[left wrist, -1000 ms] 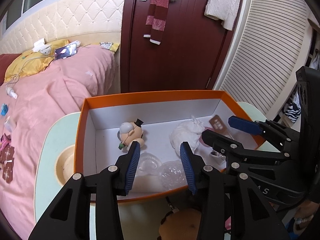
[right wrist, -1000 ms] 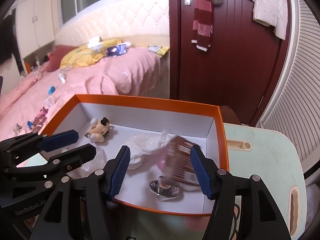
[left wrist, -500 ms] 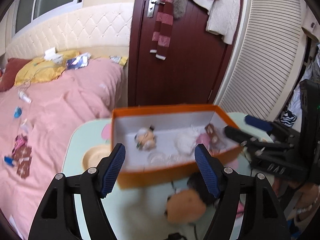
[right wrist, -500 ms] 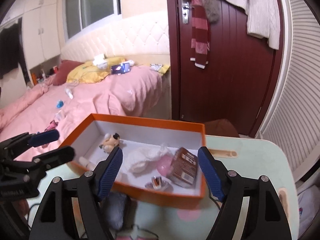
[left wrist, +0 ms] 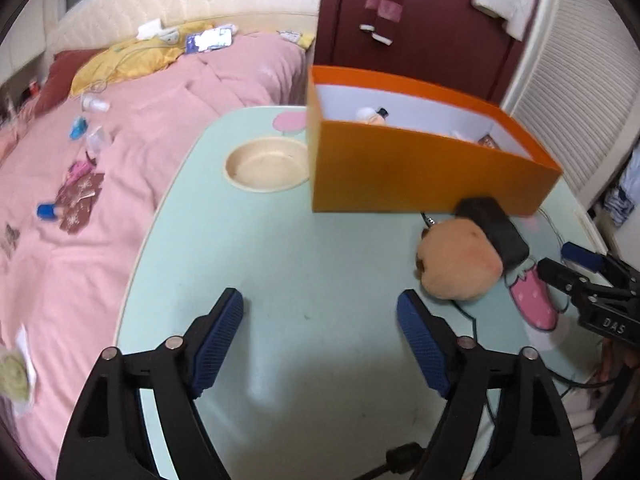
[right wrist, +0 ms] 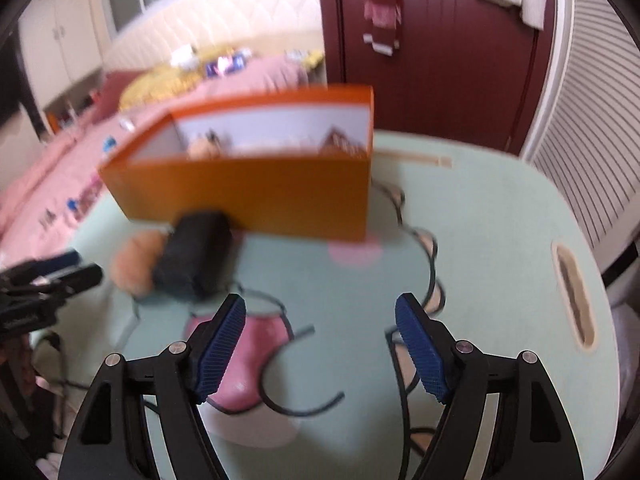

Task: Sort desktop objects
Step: 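Withdraw both grippers from the box toward the plush toy and black case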

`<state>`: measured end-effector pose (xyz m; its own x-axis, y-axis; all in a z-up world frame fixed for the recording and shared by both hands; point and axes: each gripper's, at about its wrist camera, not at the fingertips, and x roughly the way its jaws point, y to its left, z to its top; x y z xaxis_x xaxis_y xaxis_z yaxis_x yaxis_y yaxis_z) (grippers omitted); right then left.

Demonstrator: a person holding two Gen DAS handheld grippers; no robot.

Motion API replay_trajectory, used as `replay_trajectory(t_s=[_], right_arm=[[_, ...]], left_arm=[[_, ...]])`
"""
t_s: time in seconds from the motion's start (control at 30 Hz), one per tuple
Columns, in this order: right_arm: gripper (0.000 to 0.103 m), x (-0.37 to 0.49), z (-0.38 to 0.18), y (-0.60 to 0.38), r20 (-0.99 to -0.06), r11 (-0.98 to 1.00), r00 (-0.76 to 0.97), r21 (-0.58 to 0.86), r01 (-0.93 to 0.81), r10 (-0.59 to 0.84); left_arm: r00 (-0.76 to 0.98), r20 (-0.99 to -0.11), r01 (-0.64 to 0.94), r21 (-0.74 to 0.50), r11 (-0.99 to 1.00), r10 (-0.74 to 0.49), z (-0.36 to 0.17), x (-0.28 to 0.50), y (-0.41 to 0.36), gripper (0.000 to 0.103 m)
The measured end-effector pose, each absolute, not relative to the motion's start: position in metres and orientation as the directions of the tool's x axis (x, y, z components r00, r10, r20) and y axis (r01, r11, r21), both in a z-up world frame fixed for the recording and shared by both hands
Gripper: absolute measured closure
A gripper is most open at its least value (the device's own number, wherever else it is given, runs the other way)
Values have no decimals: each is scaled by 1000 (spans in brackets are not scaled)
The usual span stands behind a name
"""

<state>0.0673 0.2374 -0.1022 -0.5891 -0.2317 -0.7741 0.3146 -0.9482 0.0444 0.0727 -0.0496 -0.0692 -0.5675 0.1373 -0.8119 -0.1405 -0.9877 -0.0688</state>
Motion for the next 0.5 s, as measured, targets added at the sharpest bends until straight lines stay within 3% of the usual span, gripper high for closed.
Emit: replay_trajectory(t_s=[0.07,0.2,0.37,0.5], right_arm=[[23,67,-107,234,-781,-950,-589,17,311,-206],[11,66,-109,228,-787,-945,-581,4,328,-205],[11,66,-112,229,-784,-944,-584,10,330,-212],[11,71,-116,231,-783,-943,-584,11,332,-215]], left_arm=[[-576,-810,-172,-16,-985,113,-72,75,-42,19],[-567,-807,-181,-73,-981,165,-70,75,-43,19],[-580,-769,-189,-192,-963,268,-46,76,-42,19],[-573,-770,-228,-178,-957,280,-40,67,-23,19]])
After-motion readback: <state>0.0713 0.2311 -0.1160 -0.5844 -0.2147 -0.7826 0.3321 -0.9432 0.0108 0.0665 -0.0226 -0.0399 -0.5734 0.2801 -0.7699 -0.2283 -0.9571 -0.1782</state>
